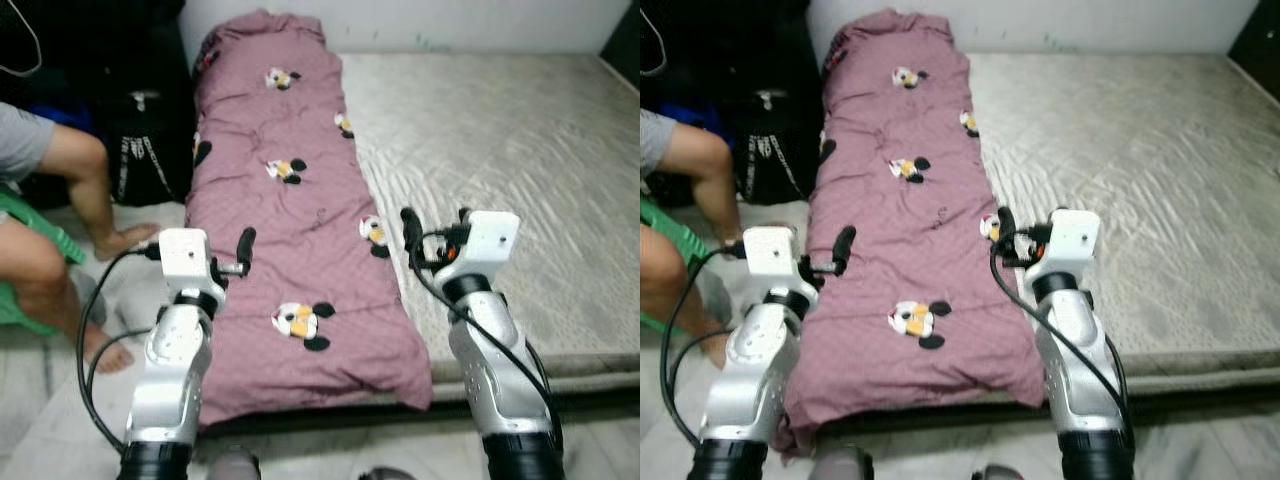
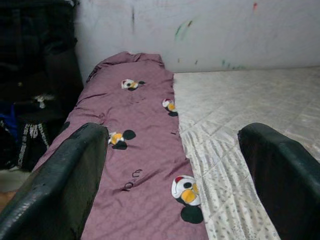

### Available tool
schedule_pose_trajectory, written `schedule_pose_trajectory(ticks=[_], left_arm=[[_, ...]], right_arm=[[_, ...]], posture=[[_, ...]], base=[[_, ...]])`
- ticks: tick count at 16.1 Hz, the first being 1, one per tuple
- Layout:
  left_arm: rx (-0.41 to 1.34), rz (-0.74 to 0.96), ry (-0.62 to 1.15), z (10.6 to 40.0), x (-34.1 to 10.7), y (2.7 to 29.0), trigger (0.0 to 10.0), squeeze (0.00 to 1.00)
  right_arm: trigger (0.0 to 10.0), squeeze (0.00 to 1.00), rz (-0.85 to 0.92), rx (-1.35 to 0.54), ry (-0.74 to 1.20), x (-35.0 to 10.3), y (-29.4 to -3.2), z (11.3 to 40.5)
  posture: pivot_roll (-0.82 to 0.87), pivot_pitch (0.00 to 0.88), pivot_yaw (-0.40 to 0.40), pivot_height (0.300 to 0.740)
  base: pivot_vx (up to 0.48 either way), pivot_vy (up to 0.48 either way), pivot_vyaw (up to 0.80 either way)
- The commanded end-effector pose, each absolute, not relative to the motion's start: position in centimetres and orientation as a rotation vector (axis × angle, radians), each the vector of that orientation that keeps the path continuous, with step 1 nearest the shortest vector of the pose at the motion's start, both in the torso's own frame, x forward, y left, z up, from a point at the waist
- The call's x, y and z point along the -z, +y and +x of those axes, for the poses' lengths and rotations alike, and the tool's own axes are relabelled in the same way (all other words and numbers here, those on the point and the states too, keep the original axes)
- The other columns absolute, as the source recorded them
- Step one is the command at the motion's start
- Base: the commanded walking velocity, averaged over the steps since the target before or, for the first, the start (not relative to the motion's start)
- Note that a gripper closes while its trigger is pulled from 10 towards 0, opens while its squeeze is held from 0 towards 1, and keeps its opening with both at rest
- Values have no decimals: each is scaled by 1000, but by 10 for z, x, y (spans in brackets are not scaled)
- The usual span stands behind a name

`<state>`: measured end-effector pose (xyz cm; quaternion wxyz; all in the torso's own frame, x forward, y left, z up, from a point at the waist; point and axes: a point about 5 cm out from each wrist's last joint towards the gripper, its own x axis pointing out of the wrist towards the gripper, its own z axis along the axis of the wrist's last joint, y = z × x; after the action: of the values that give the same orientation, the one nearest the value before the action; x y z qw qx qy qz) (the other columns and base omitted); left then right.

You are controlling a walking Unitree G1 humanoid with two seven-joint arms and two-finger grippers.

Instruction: Clean up the room

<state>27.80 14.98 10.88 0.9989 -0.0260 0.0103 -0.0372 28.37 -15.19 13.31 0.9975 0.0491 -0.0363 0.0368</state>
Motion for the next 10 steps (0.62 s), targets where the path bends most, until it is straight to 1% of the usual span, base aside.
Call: schedule_pose_trajectory(ticks=[1, 6, 8, 10], left_arm=[[93, -31, 31, 276, -104, 149, 10000, 0], [81, -11, 42, 272, -94, 152, 10000, 0], [74, -22, 59, 270, -88, 154, 10000, 0], [70, -26, 62, 269, -86, 154, 10000, 0]], right_arm=[[10000, 0, 99, -85, -44, -125, -152, 281], [10000, 0, 80, -77, 1, -112, -150, 273], [10000, 0, 50, -117, 0, -112, -148, 272], [10000, 0, 48, -135, -16, -115, -146, 273]], posture=[[-26, 0, -26, 740], [-34, 0, -35, 740], [-34, 0, -41, 740], [-36, 0, -46, 740]], base=[[0, 0, 0], [0, 0, 0], [0, 0, 0], [0, 0, 800]])
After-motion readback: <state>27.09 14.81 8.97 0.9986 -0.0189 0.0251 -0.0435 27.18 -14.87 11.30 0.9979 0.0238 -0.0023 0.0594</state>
